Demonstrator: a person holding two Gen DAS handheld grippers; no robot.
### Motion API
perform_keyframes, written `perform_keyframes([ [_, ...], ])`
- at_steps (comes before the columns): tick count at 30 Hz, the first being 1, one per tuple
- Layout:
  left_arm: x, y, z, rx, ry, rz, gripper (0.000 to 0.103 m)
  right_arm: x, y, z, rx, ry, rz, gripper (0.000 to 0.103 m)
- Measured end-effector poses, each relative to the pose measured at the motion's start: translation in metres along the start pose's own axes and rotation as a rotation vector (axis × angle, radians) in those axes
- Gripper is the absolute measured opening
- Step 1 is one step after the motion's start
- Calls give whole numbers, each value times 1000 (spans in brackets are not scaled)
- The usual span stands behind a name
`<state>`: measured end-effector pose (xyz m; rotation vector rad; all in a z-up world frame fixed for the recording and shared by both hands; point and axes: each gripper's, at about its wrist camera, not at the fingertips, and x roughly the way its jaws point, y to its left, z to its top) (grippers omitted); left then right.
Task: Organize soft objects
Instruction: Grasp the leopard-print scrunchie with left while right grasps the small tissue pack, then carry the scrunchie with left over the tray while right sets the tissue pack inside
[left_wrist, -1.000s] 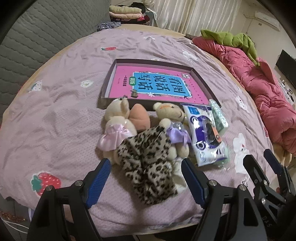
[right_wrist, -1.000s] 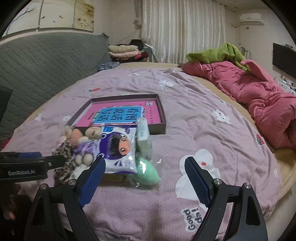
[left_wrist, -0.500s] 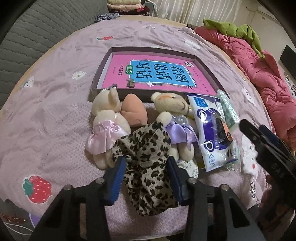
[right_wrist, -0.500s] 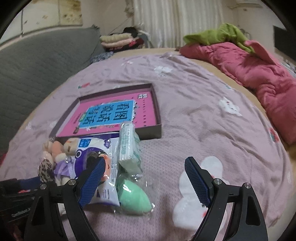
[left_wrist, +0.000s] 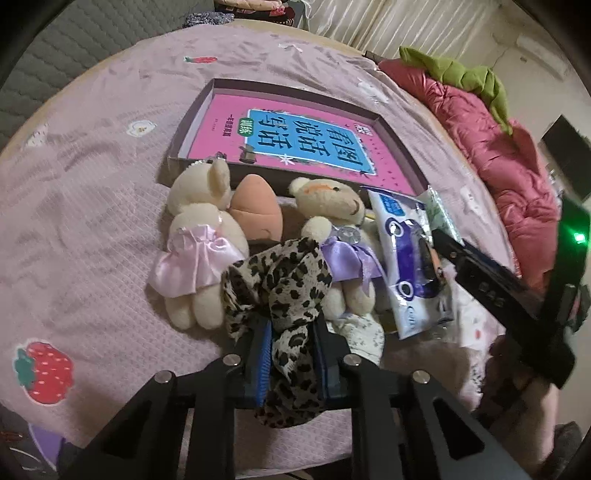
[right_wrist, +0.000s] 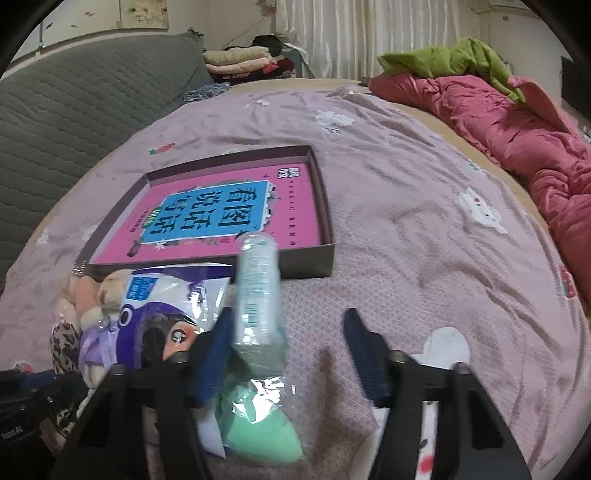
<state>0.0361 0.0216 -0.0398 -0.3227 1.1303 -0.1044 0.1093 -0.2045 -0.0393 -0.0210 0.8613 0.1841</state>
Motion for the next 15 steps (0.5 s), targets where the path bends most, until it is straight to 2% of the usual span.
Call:
perform_keyframes([
  [1, 0, 1, 0, -3, -2, -8, 19, 1, 0, -1, -1, -3, 4, 37],
  [3, -1, 2, 0, -8, -2, -12, 17, -1, 0, -2, -2, -15, 12, 28],
  [7, -4, 5, 1, -32, -21, -30, 10, -12, -2, -3, -2, -68, 33, 22],
  [15, -27, -1, 5, -13, -104, -44, 8, -39, -5, -5, 23, -163, 74, 21],
])
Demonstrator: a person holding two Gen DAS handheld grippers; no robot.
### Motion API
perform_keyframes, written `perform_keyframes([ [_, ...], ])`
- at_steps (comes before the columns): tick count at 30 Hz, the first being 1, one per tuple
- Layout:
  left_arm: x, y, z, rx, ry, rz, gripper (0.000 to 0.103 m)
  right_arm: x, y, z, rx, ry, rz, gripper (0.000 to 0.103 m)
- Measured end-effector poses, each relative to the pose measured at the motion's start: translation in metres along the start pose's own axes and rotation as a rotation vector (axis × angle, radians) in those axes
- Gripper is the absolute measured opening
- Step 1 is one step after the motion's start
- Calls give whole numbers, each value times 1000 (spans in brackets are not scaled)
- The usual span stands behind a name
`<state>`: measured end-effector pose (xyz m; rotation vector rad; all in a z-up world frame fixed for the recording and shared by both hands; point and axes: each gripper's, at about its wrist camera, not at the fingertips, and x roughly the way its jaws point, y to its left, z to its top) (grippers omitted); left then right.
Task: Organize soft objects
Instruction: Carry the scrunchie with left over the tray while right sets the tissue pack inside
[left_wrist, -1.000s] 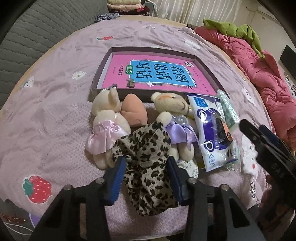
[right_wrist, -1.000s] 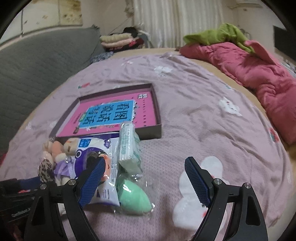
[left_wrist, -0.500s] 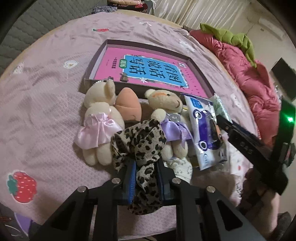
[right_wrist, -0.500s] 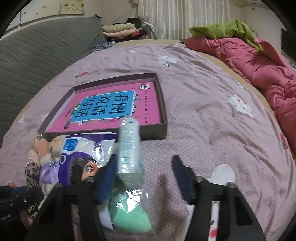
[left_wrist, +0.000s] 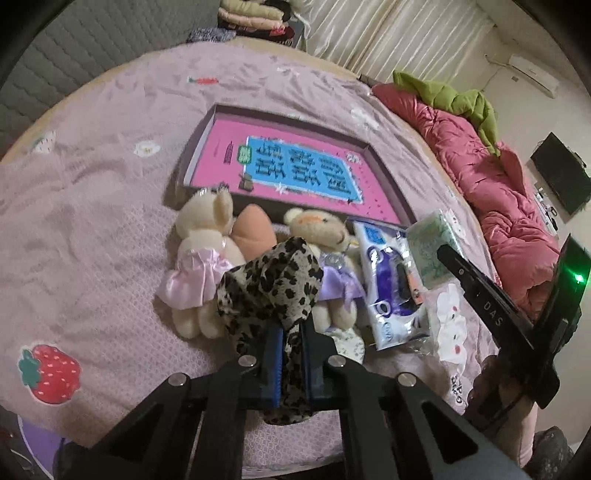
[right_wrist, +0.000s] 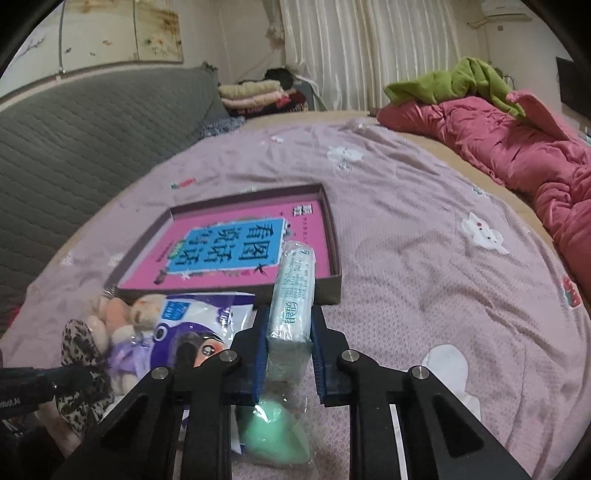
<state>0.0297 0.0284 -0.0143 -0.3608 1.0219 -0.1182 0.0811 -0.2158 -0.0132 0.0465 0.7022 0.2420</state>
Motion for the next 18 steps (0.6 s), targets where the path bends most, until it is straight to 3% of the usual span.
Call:
perform_keyframes([
  [10, -29, -9, 9, 34, -117, -19, 8, -18, 1, 6, 28, -58, 57, 21],
  [18, -31, -12, 28, 37, -164, -9, 8, -16, -1, 24, 67, -96, 79, 21],
])
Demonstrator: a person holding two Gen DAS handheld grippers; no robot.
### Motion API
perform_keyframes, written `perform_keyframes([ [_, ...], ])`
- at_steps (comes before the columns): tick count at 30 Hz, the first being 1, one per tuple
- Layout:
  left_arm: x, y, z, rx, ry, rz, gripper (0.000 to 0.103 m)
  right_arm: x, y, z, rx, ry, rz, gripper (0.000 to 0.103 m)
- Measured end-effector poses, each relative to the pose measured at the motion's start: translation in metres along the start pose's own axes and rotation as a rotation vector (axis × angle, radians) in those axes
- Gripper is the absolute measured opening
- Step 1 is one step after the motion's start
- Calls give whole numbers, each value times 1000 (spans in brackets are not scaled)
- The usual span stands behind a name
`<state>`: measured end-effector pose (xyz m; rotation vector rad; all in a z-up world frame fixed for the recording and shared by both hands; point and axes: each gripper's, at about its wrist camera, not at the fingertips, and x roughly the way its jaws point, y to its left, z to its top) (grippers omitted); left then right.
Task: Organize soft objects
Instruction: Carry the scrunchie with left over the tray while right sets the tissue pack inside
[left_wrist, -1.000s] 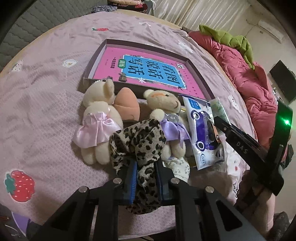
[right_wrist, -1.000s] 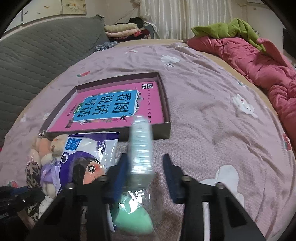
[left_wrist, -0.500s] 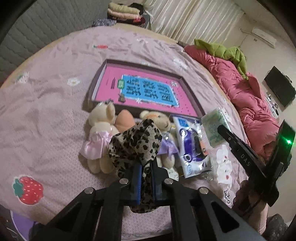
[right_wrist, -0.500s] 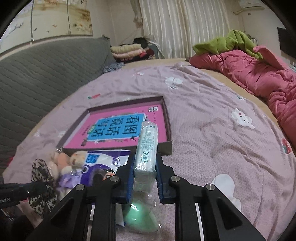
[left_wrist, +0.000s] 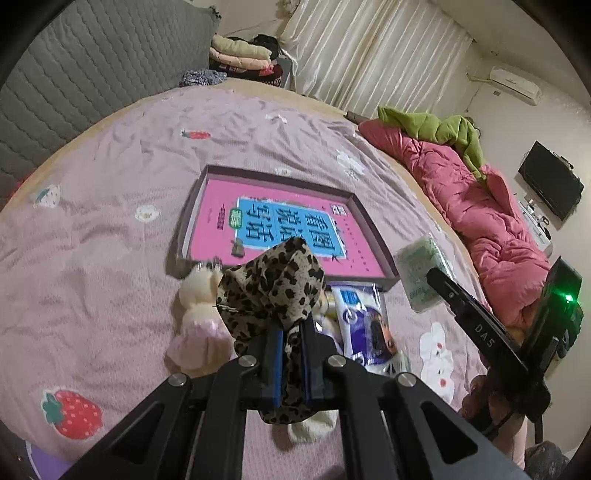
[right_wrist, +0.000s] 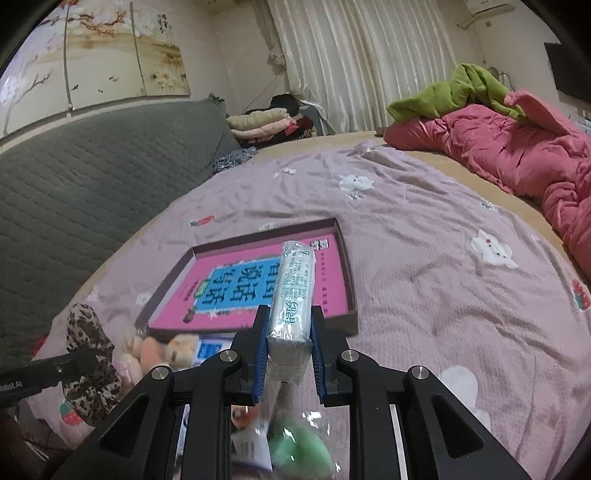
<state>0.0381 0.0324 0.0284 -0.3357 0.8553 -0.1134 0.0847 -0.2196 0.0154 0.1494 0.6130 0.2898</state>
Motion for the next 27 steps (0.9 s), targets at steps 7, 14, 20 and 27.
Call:
perform_keyframes([
  [7, 11, 1, 30, -2, -38, 14, 8, 19, 11, 24, 32, -11, 2, 21],
  [14, 35, 6, 65, -18, -57, 56, 8, 48, 14, 54, 104, -17, 6, 21],
  [20, 63, 19, 88, -31, -39, 84, 8, 68, -5, 67, 184, -12, 22, 21],
  [27, 102, 34, 100, -15, 18, 134, 8, 95, -14, 56, 183, 74, 70, 21],
])
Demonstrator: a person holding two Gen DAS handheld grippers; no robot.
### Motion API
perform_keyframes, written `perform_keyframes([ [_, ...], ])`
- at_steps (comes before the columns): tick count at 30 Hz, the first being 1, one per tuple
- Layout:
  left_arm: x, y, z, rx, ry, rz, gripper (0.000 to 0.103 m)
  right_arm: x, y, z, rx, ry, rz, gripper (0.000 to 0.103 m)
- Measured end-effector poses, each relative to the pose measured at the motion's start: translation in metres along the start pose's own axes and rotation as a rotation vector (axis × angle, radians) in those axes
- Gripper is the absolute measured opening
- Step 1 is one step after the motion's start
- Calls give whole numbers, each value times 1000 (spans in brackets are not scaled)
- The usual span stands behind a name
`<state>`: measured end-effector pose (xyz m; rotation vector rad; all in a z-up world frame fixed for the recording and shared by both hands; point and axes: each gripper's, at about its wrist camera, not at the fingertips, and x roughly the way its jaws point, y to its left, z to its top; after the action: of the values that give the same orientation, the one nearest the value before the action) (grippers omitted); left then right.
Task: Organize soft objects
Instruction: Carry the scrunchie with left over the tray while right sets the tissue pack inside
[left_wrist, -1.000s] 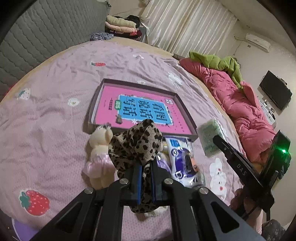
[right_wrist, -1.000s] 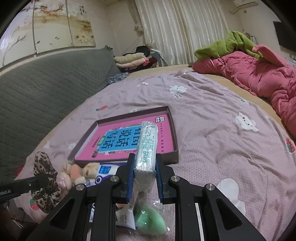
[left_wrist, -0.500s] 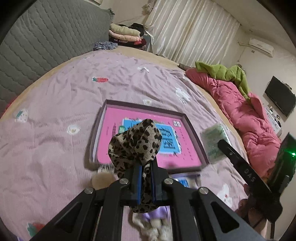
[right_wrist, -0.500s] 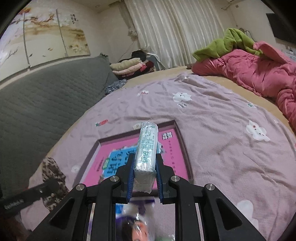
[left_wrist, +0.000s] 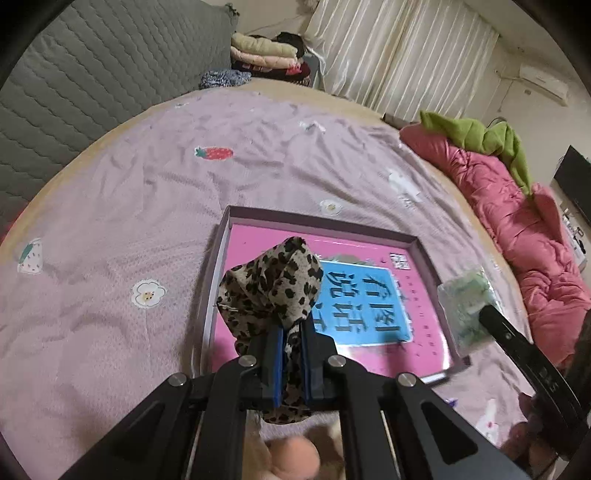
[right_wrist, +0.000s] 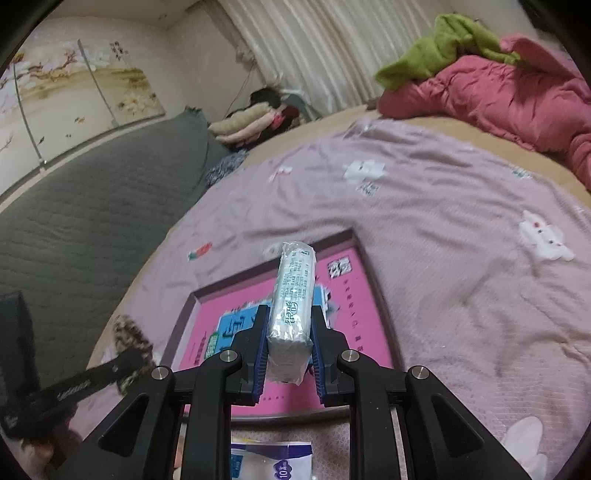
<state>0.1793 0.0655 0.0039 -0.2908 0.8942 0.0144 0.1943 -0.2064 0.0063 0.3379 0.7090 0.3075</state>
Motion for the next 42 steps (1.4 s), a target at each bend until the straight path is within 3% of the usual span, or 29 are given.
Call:
perform_keyframes([
  [7, 40, -1, -3, 22, 93, 39, 8, 19, 2, -8, -9, 78, 20, 21],
  [14, 63, -5, -11, 42, 171, 81, 9, 37, -7, -18, -46, 167, -99, 22],
  [20, 64, -7, -17, 58, 185, 94, 10, 37, -14, -19, -87, 175, -197, 23],
  [25, 64, -6, -18, 45, 202, 92, 10, 36, -19, -19, -103, 179, -243, 31],
  [30, 63, -6, -17, 44, 209, 94, 10, 32, -23, -17, -90, 170, -256, 33],
  [34, 63, -7, -17, 60, 215, 99, 10, 29, -23, -16, -92, 164, -260, 45],
  [42, 58, -2, -16, 68, 217, 110, 14, 19, -24, -10, -89, 124, -261, 51],
])
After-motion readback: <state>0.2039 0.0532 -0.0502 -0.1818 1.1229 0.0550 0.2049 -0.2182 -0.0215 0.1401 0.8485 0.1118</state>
